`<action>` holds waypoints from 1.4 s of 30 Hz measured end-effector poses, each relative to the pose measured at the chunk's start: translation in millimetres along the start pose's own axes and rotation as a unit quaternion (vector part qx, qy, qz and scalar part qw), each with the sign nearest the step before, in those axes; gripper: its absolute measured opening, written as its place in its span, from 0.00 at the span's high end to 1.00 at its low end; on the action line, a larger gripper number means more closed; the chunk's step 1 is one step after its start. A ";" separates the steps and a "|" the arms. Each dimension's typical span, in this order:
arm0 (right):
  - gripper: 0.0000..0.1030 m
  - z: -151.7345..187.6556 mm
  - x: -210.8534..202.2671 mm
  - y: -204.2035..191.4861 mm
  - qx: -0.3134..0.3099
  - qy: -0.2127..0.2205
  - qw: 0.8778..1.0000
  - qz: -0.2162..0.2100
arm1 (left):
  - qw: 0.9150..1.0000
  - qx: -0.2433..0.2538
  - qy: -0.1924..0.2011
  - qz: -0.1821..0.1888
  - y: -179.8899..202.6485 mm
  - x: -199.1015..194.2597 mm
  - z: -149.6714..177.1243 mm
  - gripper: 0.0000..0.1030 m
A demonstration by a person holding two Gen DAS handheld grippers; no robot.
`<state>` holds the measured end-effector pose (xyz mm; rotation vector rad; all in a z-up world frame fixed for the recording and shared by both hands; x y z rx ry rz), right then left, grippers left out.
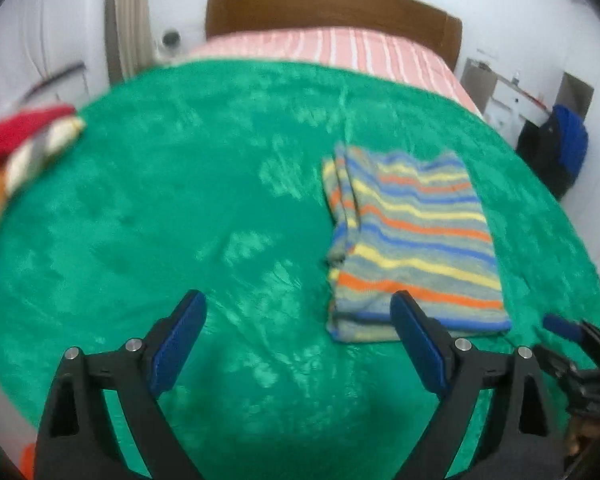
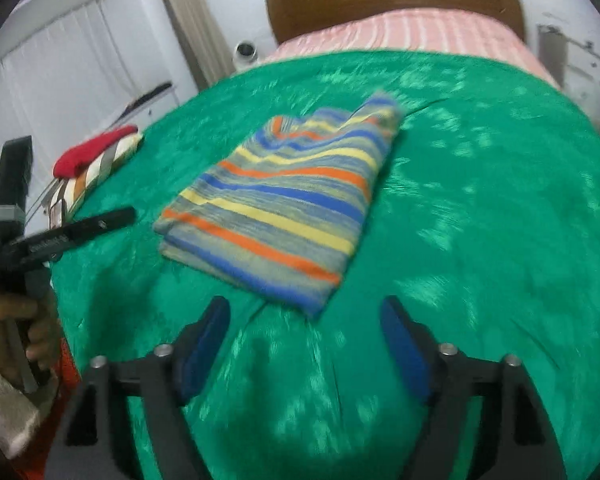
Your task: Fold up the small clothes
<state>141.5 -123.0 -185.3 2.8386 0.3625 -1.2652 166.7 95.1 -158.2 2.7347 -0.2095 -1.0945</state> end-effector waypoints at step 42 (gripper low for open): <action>0.00 77.6 -17.8 93.0 0.052 0.041 0.979 0.191 | 0.997 -0.011 -0.019 -0.071 -36.6 35.9 71.0 0.00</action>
Point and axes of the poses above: each gripper's, at about its wrist camera, not at the fingertips, and x roughly the way its jaws point, y to its right, z to its underside, the point moved 5 cm from there along x, roughly the way its jaws point, and after that the axes turned 11 degrees about z, right-handed, at the moved point
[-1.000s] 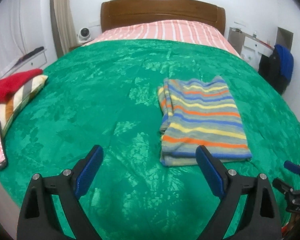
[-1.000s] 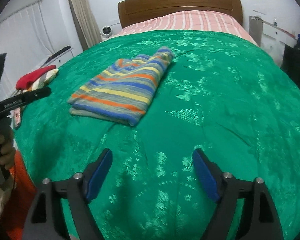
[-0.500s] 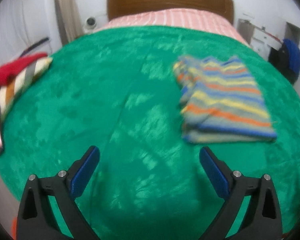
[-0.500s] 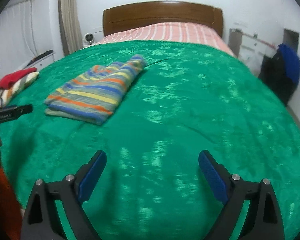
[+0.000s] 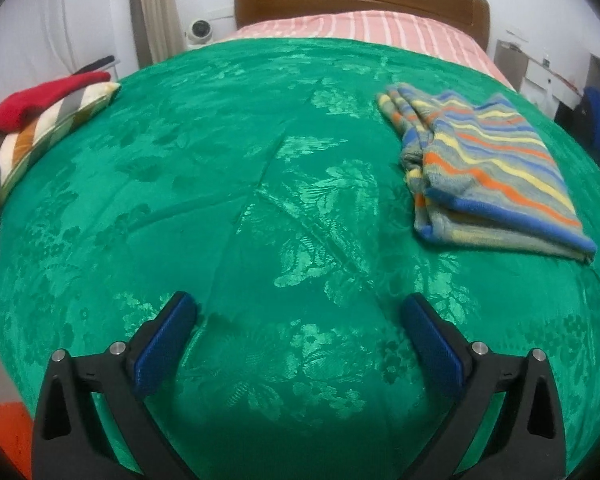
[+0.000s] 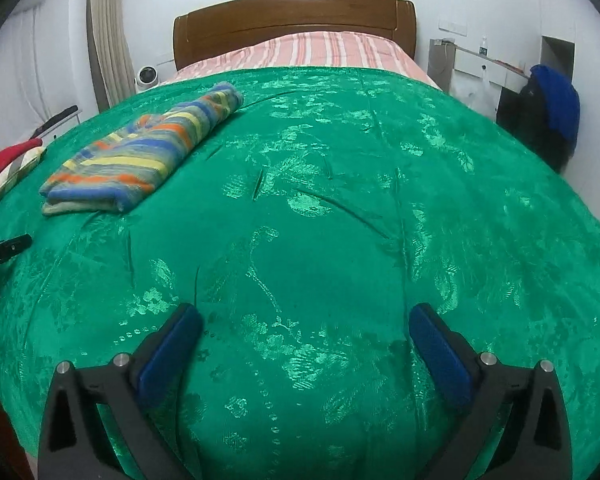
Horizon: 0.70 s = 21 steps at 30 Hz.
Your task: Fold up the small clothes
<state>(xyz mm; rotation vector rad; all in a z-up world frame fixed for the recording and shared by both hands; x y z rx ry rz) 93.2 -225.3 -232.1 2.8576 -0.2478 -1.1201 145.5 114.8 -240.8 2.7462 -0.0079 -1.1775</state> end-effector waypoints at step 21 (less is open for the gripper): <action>0.00 -31.6 4.0 -5.3 0.005 -0.087 0.995 -0.040 | 0.970 0.000 -0.046 0.240 23.6 11.6 -108.7 0.01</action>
Point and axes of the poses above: each gripper's, at about its wrist camera, not at the fingertips, and x roughly the way its jaws point, y to its right, z to its underside, the point moved 5 cm from there along x, roughly the way its jaws point, and after that the axes turned 11 degrees about z, right-handed, at the moved point
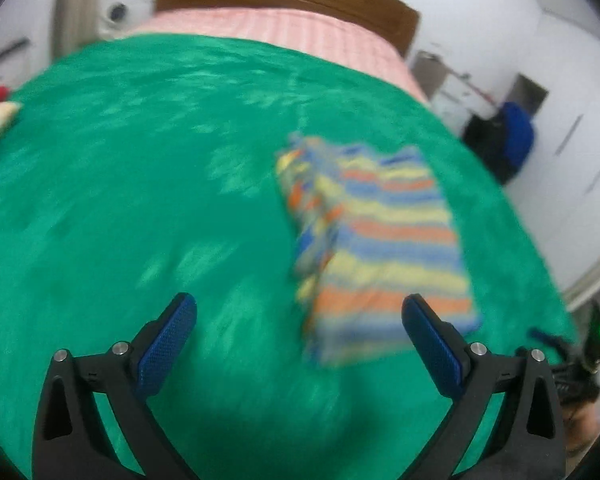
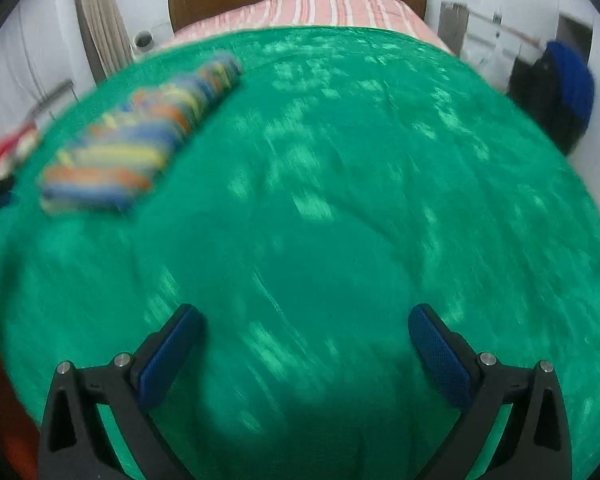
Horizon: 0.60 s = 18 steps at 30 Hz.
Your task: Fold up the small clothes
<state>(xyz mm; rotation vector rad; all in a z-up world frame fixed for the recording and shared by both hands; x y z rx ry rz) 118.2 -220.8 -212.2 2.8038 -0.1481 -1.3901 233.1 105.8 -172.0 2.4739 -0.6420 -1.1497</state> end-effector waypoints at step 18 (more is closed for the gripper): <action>0.77 -156.8 95.6 -144.9 -0.037 -0.004 0.991 -0.129 | 0.997 0.038 -0.068 -0.022 2.0 105.9 -41.8 0.83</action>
Point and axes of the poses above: each gripper's, at about its wrist camera, not at the fingertips, and x roughly the way its jaws point, y to its right, z to its underside, the point moved 5 cm from there along x, roughly the way its jaws point, and after that the axes turned 11 degrees about z, right-handed, at the moved point
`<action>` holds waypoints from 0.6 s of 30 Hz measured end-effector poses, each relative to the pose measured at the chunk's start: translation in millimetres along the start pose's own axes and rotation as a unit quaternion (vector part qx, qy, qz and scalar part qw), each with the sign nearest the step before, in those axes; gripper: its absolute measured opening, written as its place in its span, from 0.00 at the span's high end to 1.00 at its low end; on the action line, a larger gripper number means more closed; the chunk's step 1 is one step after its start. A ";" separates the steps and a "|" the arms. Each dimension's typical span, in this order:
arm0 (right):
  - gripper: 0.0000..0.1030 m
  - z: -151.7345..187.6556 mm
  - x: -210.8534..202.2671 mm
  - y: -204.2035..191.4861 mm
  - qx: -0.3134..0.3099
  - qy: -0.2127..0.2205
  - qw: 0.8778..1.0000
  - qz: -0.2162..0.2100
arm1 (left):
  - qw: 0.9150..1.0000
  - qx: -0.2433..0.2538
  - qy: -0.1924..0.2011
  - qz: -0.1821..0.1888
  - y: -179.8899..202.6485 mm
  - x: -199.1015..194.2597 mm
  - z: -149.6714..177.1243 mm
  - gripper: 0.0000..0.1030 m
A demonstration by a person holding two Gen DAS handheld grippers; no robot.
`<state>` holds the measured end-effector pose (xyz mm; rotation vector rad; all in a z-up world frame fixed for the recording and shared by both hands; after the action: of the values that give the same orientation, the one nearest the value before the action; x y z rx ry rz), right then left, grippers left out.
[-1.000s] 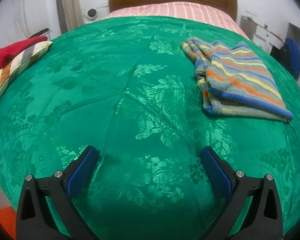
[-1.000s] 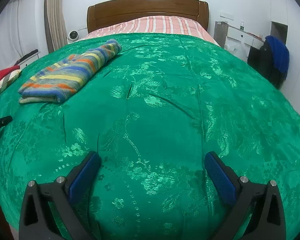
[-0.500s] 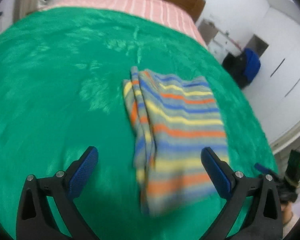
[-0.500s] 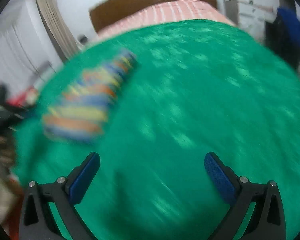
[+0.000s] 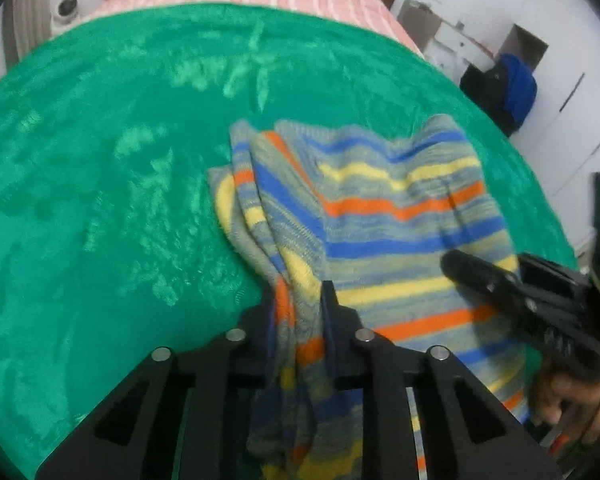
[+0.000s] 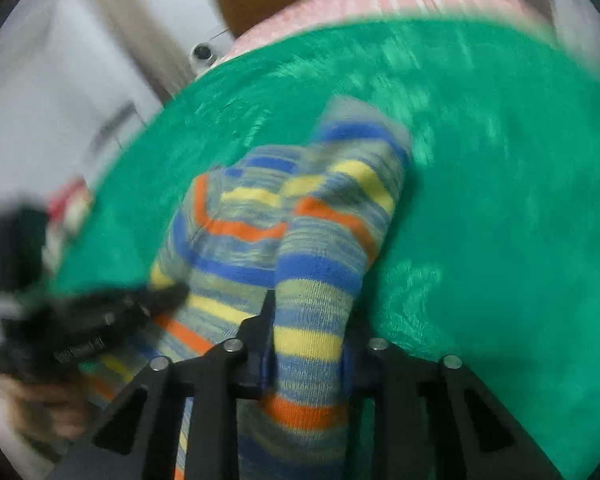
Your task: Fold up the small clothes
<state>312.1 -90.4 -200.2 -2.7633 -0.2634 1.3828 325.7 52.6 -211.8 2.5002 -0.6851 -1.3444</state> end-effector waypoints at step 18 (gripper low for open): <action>0.07 -25.2 -79.9 48.9 0.005 0.105 0.987 0.125 | 0.973 0.057 0.137 -0.176 5.1 -79.6 6.1 0.01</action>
<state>291.7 -151.1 -127.3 -2.9840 0.1023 1.1128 281.5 88.0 -155.3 2.9272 -0.2752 -1.0461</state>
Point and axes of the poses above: each gripper's, at about its wrist camera, not at the fingertips, and x roughly the way its jaws point, y to its right, z to its underside, the point moved 5 cm from there along x, roughly the way its jaws point, and after that the axes turned 11 degrees about z, right-handed, at the moved point
